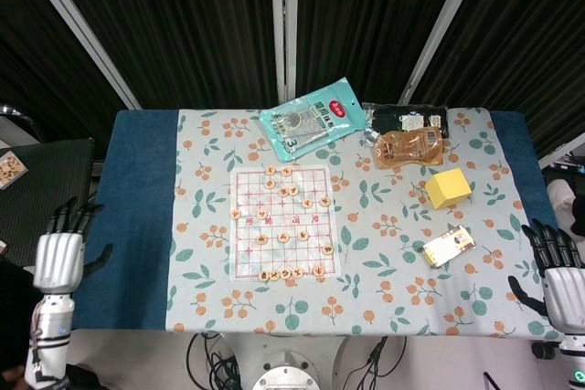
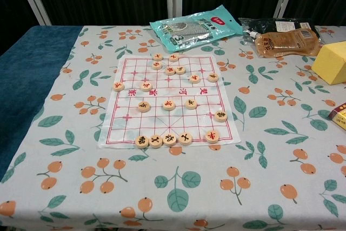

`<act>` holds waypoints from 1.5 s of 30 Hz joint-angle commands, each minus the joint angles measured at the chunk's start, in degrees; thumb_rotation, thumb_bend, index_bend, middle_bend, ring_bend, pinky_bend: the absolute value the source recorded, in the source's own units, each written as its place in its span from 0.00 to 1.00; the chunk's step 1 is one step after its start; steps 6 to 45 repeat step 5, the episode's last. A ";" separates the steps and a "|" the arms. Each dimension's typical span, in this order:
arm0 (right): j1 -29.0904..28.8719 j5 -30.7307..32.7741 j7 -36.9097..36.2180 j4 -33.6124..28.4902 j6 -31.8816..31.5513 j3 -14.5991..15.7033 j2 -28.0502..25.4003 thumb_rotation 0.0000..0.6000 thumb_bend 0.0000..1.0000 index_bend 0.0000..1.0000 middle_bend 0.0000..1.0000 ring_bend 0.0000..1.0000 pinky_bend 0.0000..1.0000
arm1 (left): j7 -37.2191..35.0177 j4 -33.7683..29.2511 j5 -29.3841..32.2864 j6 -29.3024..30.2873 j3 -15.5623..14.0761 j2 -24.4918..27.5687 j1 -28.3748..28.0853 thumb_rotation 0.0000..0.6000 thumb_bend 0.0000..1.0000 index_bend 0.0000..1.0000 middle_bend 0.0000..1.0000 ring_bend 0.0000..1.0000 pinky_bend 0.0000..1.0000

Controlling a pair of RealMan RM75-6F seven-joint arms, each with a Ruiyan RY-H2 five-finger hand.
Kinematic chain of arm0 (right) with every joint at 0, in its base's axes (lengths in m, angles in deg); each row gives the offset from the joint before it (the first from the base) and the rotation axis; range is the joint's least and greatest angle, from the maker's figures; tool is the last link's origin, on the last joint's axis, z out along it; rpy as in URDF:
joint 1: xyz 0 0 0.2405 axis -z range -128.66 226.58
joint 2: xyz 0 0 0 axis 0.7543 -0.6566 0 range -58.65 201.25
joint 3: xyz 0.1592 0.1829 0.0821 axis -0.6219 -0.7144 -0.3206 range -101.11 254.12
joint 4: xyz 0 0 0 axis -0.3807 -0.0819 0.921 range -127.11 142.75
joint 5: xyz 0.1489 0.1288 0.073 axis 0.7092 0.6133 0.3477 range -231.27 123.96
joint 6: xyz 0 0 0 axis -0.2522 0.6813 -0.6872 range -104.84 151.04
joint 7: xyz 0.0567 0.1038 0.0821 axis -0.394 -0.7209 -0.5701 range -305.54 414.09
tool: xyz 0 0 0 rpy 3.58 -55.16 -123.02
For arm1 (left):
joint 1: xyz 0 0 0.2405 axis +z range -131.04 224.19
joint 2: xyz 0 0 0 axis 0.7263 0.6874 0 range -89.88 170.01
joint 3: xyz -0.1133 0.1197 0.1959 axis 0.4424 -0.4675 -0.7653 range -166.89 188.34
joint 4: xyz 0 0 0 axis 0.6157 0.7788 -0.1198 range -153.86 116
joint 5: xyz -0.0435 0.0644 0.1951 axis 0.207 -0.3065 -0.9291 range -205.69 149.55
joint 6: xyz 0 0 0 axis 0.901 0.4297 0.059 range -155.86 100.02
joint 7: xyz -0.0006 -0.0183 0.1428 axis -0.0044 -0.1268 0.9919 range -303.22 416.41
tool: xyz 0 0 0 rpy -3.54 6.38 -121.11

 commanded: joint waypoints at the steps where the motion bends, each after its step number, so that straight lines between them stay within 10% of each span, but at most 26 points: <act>1: -0.14 -0.01 0.28 0.58 0.39 0.22 0.77 1.00 0.20 0.00 0.00 0.00 0.00 | -2.64 1.91 -1.19 2.48 -2.26 1.16 4.66 1.00 0.23 0.21 0.22 0.07 0.15; 45: -0.45 -0.12 0.67 1.23 1.22 0.59 1.67 1.00 0.20 0.00 0.00 0.00 0.00 | -4.90 3.34 -1.68 1.82 -2.73 1.61 6.91 1.00 0.23 0.19 0.21 0.07 0.15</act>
